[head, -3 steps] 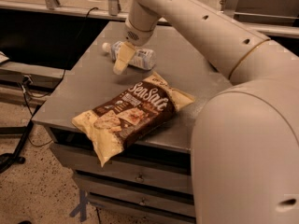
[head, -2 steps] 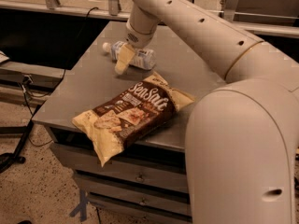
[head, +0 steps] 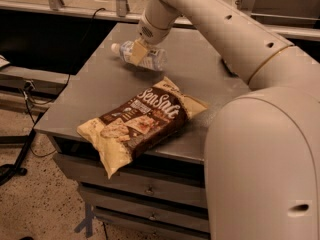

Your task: Pick blue plastic bottle

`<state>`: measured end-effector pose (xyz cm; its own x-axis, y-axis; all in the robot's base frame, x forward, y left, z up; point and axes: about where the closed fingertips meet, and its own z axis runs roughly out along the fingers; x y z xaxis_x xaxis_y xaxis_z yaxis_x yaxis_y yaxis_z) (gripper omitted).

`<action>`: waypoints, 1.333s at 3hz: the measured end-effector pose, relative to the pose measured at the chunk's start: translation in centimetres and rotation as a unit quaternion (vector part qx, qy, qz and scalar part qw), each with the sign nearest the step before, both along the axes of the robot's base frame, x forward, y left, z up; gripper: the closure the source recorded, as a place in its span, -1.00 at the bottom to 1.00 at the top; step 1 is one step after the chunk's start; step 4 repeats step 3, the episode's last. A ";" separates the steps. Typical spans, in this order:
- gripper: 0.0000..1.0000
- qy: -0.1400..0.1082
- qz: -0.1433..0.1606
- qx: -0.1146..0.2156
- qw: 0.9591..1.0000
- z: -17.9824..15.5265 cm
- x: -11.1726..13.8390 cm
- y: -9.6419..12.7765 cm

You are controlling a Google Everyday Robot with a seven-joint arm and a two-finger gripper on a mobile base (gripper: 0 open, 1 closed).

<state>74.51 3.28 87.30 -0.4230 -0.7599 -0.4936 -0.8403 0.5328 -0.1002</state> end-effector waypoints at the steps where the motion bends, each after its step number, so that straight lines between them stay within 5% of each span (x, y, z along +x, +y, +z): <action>1: 0.73 -0.016 0.021 0.057 0.998 4.1 -1.4 -1.6; 2: 1.00 -0.013 0.023 0.063 0.998 4.0 -1.5 -1.5; 4: 1.00 -0.013 0.023 0.062 0.998 3.9 -1.4 -1.5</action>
Offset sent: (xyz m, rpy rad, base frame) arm -0.0102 -0.0116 0.0329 0.0890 -0.0272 0.0326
